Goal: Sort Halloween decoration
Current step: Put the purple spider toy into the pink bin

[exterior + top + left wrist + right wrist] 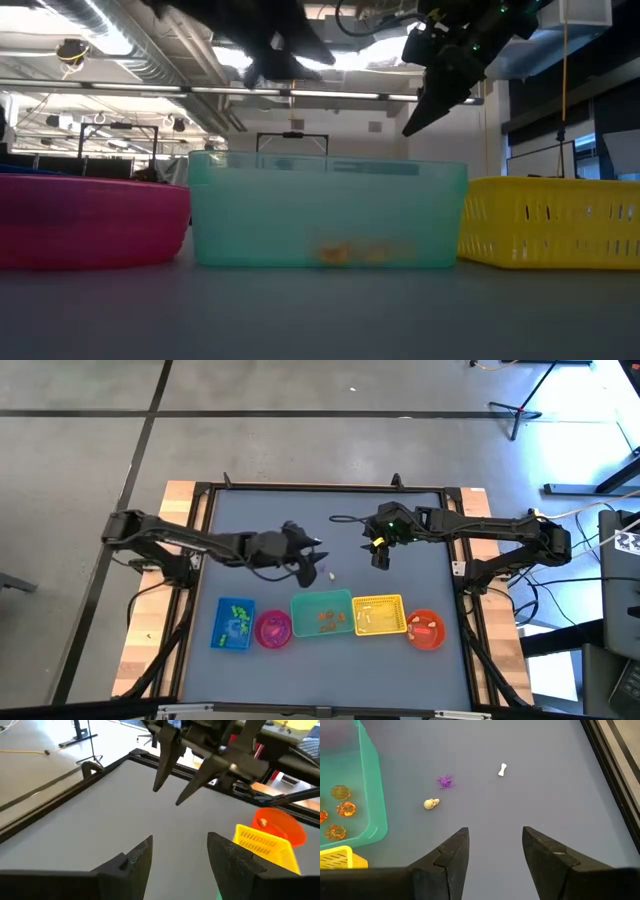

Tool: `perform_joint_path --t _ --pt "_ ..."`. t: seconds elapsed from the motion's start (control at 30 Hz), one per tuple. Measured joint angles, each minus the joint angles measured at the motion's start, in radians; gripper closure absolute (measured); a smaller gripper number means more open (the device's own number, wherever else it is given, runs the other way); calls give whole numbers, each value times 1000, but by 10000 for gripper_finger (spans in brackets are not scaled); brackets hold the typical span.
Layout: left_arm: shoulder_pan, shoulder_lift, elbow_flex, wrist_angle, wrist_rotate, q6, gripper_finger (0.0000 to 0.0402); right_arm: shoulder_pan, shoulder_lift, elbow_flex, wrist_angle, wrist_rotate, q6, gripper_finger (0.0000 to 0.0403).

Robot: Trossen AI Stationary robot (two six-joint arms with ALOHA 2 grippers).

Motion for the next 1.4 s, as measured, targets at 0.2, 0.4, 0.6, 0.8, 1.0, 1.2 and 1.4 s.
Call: perform_joint_path --t 0.2,0.4,0.6,0.8,1.0,1.2,1.4 --pt "81 136 0 50 127 79 230 0 0 0 0 0 0 221" --pt "129 253 0 51 245 203 230 0 0 0 -1 0 0 221" --pt "162 356 -1 50 312 266 230 0 0 0 -1 0 0 221" --pt "180 409 -1 37 333 266 230 0 0 0 -1 0 0 221" --pt "191 408 -2 -22 332 234 230 0 0 0 -1 0 0 221" --pt "190 408 -2 -26 353 242 230 0 0 0 -1 0 0 221" --pt "189 408 -2 -26 353 344 230 0 0 0 -1 0 0 221"
